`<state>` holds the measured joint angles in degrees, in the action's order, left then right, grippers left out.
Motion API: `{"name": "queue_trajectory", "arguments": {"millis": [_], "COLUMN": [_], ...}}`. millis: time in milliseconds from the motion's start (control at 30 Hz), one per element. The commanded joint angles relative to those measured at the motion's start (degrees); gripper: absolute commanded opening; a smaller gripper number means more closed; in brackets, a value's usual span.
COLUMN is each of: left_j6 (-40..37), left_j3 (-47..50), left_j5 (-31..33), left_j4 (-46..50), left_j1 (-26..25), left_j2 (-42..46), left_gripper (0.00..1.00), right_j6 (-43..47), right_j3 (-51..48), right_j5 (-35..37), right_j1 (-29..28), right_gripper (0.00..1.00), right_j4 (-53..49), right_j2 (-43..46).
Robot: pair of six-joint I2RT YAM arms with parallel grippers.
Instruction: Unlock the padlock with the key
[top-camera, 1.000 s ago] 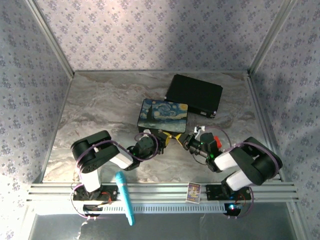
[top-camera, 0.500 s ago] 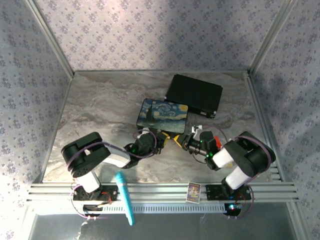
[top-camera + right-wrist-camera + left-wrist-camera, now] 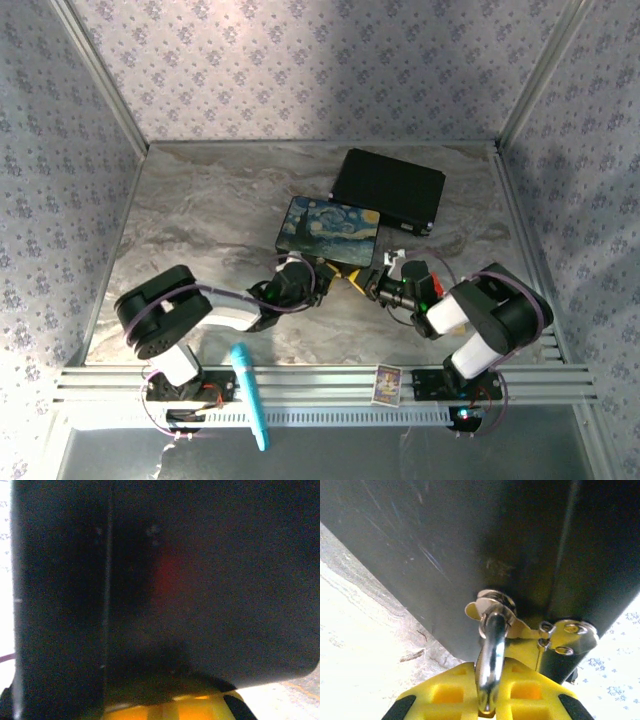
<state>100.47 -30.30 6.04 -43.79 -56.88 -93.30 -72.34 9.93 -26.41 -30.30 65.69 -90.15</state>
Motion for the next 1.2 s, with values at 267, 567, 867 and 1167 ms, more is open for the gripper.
{"name": "queue_trajectory", "arguments": {"millis": [267, 567, 867, 1167], "left_j6": [-4.06, -3.16, 0.58, -0.59], "left_j3": [-3.31, -4.46, -1.84, 0.64], "left_j5": [-3.59, -5.16, -3.62, -1.39], "left_j4": [-6.07, -12.31, -14.72, -6.81], "left_j1": [-3.58, -4.94, -4.83, -2.48], "left_j2": [3.99, -0.22, -2.52, 3.36], "left_gripper": [0.0, 0.0, 0.0, 0.0], "right_j6": [0.47, -0.54, 9.67, 19.82], "right_j3": [5.13, 7.87, 8.64, 4.29], "right_j5": [-0.06, 0.01, 5.58, 11.09], "right_j1": [-7.74, -9.38, -13.13, -11.86], "right_gripper": [0.0, 0.0, 0.0, 0.39], "right_j4": [-0.2, 3.26, -7.98, -28.73], "right_j2": [2.4, -3.82, 2.25, 15.0]}}
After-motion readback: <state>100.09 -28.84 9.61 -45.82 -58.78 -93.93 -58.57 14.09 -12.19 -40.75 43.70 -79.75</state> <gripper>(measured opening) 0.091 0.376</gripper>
